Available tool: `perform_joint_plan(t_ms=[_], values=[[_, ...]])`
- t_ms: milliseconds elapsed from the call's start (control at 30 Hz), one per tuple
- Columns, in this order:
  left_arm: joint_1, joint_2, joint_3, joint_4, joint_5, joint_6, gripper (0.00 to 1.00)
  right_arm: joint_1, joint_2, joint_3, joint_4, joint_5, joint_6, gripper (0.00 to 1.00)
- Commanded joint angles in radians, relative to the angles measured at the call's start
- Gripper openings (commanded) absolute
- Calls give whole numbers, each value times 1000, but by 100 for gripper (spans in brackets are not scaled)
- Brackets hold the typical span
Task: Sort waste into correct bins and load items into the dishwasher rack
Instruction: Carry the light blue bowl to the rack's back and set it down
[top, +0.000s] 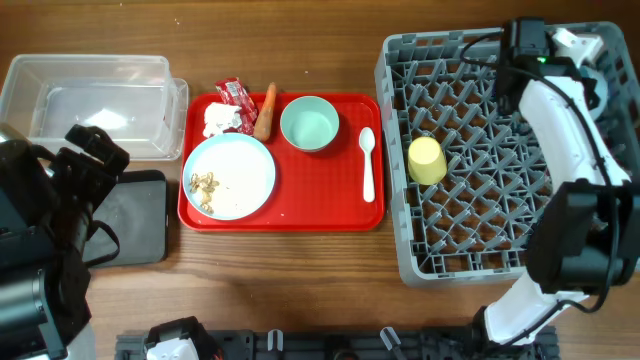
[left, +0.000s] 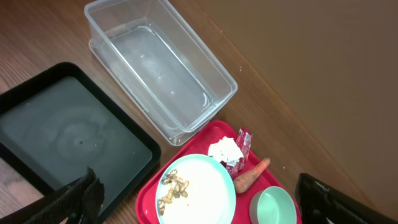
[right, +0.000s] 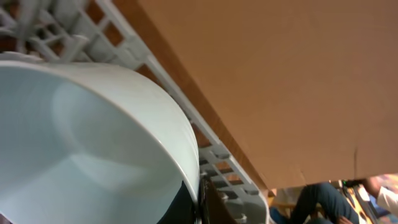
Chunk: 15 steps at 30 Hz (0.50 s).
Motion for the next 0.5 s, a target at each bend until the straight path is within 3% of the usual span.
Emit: perform_joint_plan(t_ms=[0,233,467], values=[[5,-3,2,3,-17,-10,100,33,50,-4,8,9,-14,4],[5,-3,2,3,-17,-10,100,85,88,-10,-18,-63,-15,4],[5,-3,2,3,-17,-10,100,236,87,-10,-79,-79,-4,4]])
